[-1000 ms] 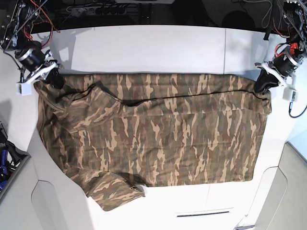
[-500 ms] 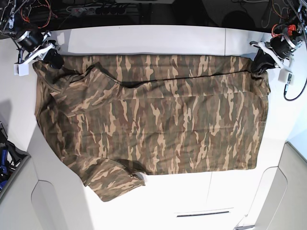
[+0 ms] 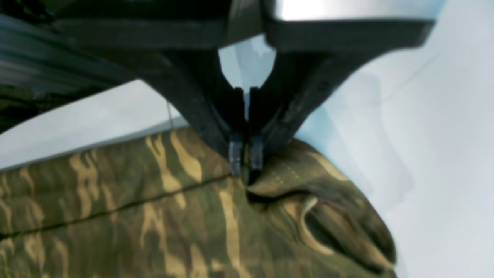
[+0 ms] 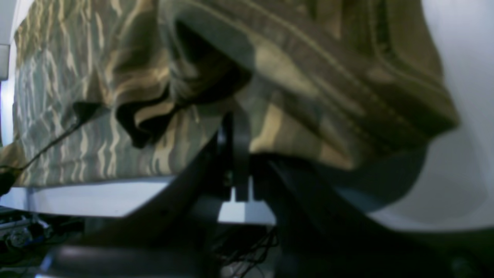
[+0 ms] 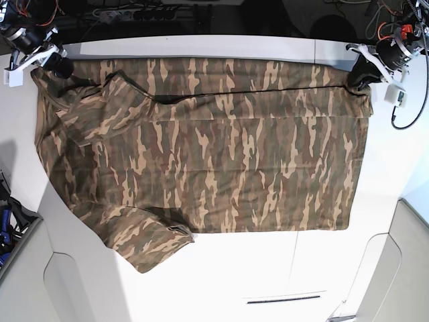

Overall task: Fold the T-shirt properly
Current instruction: 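Lower the shirt flat with both grippers and release it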

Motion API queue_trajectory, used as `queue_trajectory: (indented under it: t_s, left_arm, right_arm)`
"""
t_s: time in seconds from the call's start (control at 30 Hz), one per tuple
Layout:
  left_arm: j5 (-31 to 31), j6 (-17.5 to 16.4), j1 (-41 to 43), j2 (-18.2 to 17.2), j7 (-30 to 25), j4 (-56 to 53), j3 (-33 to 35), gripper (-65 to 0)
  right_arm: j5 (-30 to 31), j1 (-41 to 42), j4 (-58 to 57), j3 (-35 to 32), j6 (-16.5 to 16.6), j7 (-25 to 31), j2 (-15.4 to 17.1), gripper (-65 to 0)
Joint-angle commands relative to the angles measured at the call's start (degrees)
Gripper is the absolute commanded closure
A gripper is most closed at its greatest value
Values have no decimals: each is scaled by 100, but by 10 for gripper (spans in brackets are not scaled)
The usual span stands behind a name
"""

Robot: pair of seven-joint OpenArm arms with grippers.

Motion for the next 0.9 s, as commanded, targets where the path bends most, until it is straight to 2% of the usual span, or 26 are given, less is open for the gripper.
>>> queue_trajectory:
  t_s: [0.0, 0.37, 0.43, 0.5, 0.53, 0.63, 0.67, 0.87]
  left_arm:
    - [-94, -61, 20, -94, -31, 90, -55, 0]
    - [-92, -57, 63, -94, 114, 101, -59, -6]
    - [-92, -57, 61, -96, 291, 101, -59, -108]
    - [-85, -57, 61, -94, 420, 101, -59, -175]
    - [-76, -57, 63, -94, 463, 101, -59, -188]
    - [-74, 13, 66, -94, 487, 101, -74, -191]
    - [-79, 61, 63, -94, 485, 101, -103, -191]
    - [-140, 66, 63, -96, 555, 101, -605, -195]
  right_arm:
    - [140, -59, 98, 55, 61, 59, 76, 0]
    - [175, -111, 98, 55, 59, 59, 74, 0]
    - [173, -111, 98, 55, 59, 59, 79, 0]
    - [175, -111, 98, 55, 61, 59, 76, 0]
    - [173, -111, 98, 55, 59, 59, 79, -36]
    - [168, -109, 98, 120, 61, 61, 79, -201]
    - [168, -107, 98, 181, 61, 63, 79, -230]
    - [173, 114, 98, 940, 59, 59, 83, -240]
